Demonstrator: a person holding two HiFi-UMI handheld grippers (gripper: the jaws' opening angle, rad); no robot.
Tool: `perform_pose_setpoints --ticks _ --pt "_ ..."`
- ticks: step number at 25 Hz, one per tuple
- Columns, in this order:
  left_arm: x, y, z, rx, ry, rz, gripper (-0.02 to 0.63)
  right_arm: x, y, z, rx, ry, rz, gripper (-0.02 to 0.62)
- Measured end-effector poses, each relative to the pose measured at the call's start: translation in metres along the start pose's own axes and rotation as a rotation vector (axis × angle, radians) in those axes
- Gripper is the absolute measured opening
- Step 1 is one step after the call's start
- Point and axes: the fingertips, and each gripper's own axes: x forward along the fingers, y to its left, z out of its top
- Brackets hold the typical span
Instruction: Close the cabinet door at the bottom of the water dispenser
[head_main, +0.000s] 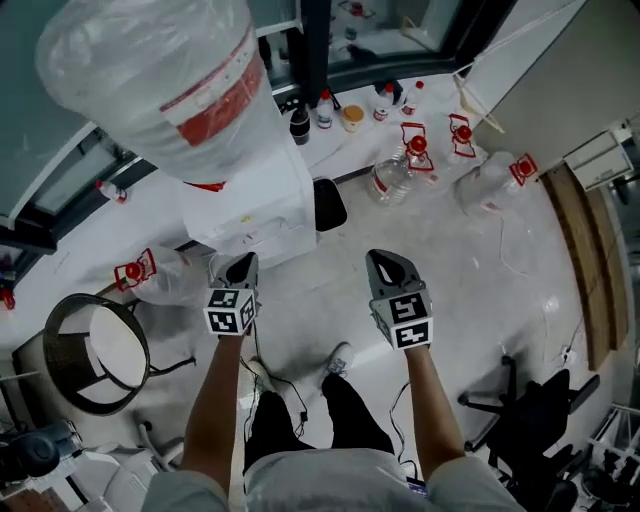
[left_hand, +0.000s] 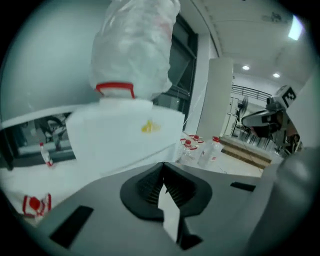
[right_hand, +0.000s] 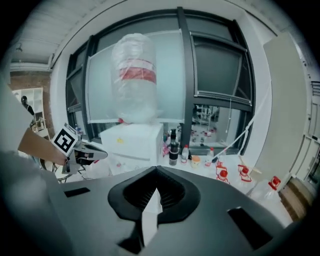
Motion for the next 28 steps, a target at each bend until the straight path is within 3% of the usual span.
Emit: perform_pose_setpoints --ticks 3,8,13,20,28 --pt "-0.05 0.026 0.068 0.116 -0.071 -0.022 0.02 -0.008 0.026 0.072 -0.042 -0.064 -0.002 0.029" --pt "-0.129 0.047 0.182 0.216 -0.183 -0.062 0.02 -0.028 0.055 0.18 -0.161 -0.162 -0.006 0.029" --pt "-0.2 0.072 0.271 0.302 -0.306 0.005 0.02 -0.055 0.083 0.268 -0.242 -0.266 -0.019 0.028" --pt "-0.277 0.08 0.336 0.432 -0.428 0.089 0.02 -0.084 0.12 0.337 -0.328 -0.379 -0.021 0.028" --pt "-0.341 0.064 0.383 0.532 -0.526 0.115 0.02 -0.108 0.153 0.383 -0.422 -0.46 -0.013 0.028"
